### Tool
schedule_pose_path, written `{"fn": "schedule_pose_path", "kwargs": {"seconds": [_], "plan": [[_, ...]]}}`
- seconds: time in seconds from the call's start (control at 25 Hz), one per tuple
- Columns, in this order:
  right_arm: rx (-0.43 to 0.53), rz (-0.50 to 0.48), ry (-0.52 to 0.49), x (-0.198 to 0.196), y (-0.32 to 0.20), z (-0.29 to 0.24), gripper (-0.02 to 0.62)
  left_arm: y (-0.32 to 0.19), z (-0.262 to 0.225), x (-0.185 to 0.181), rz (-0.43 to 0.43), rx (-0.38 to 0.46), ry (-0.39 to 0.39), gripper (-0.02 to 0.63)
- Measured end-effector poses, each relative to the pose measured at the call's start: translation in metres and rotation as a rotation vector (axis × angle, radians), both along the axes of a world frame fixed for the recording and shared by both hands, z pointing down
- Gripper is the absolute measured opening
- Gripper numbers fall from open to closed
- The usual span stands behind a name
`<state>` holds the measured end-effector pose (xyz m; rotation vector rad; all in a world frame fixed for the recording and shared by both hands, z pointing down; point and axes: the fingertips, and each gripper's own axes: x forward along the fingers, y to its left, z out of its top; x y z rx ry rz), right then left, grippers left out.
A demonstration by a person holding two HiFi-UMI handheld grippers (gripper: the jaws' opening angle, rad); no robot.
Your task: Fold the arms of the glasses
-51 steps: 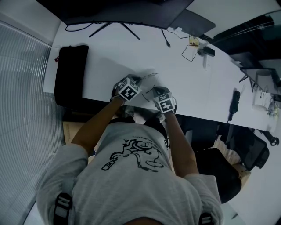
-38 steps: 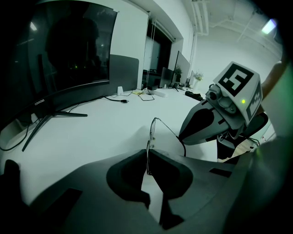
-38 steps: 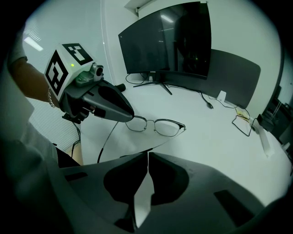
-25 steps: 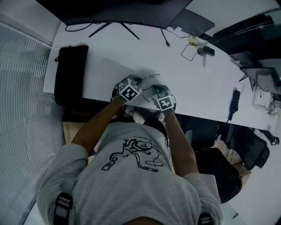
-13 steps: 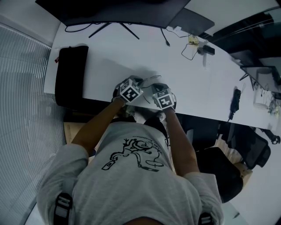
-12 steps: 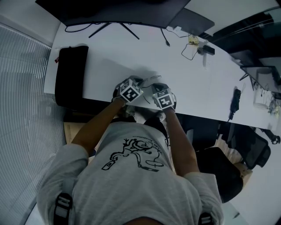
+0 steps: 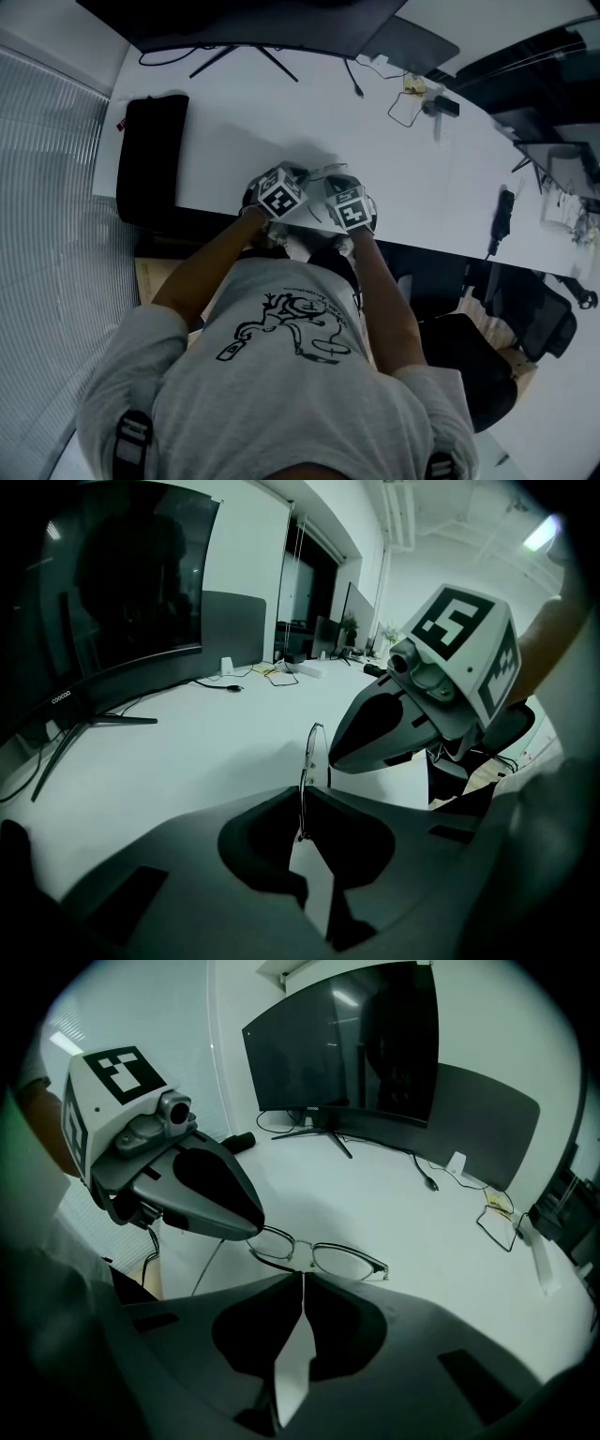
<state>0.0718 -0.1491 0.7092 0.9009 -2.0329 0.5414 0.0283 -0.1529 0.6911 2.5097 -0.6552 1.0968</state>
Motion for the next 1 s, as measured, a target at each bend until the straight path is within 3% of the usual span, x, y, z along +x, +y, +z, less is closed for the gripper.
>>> {"fn": "schedule_pose_path", "kwargs": {"seconds": [0.64,1.0], "plan": [[-0.023,0.048,-0.067,0.017,0.039,-0.005,0.015,-0.020,-0.001,-0.011,-0.064,0.042,-0.032,0.034],[-0.008,0.062,-0.120,0.017,0.050,-0.022,0.064,-0.031,0.003,-0.017,-0.114,0.062,-0.046,0.034]]}}
